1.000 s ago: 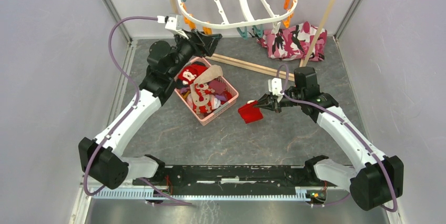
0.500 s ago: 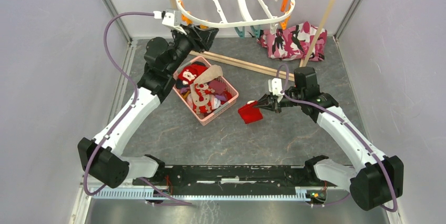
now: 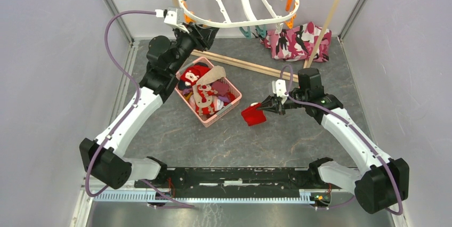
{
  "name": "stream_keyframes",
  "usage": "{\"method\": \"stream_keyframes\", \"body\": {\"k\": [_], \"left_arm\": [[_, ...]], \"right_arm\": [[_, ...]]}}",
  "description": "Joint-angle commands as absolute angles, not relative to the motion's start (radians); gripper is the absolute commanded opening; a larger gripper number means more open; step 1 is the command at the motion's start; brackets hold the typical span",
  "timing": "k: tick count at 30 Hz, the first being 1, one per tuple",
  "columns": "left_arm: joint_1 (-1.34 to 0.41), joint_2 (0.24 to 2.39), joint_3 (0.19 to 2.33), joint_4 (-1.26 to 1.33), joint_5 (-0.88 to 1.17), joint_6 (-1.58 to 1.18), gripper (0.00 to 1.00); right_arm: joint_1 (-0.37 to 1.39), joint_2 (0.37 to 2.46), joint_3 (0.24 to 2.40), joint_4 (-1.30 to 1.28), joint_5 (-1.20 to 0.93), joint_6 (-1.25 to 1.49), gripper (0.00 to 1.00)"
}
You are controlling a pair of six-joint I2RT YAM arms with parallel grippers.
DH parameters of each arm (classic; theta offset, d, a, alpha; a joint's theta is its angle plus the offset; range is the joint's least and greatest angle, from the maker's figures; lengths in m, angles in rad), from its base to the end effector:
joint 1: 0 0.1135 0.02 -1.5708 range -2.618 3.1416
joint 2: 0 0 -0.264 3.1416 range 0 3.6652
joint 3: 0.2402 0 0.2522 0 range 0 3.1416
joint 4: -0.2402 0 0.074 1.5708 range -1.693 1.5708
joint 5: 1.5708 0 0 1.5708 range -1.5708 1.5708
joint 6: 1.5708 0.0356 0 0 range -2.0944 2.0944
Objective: Clip the socks to the hanger
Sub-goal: Open the clamp at the hanger.
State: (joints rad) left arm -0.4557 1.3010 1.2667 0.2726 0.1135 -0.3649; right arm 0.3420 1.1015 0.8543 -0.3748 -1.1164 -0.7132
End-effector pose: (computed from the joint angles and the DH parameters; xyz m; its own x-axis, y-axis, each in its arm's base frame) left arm 0.2701 -0.1369 0.4453 0.0067 -0.3981 -0.9173 0.5764 0.7511 -0.3218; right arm 0.2018 0.1058 0.2950 0.1313 -0.2581 -0.9572 -0.9907 -0.0003 -0.1358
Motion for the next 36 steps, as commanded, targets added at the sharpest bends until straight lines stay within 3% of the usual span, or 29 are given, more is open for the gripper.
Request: {"method": "stream_keyframes", "body": {"k": [1,9,14,19,29,36], "left_arm": [[-0.451,1.303,1.315,0.284,0.115,-0.327,0.49],[-0.451,1.304,1.315,0.278,0.116,-0.333,0.24],[-0.451,1.310,1.310,0.297,0.136,-0.366,0.14],[-0.453,1.317,1.302,0.332,0.153,-0.441,0.07],[-0.454,1.290,1.249,0.399,0.189,-0.512,0.05],[-0.454,1.289,1.244,0.428,0.219,-0.546,0.05]], "right_arm": [[0.339,1.081,0.894,-0.370,-1.139,-0.728,0.06],[0.339,1.087,0.899,-0.377,-1.137,-0.735,0.06],[0.338,1.113,0.929,-0.377,-1.128,-0.712,0.06],[0.379,1.234,1.117,-0.439,-1.039,-0.650,0.05],[0.516,1.469,1.517,-0.472,-0.894,-0.582,0.05],[0.535,1.526,1.609,-0.327,-0.824,-0.439,0.05]]}}
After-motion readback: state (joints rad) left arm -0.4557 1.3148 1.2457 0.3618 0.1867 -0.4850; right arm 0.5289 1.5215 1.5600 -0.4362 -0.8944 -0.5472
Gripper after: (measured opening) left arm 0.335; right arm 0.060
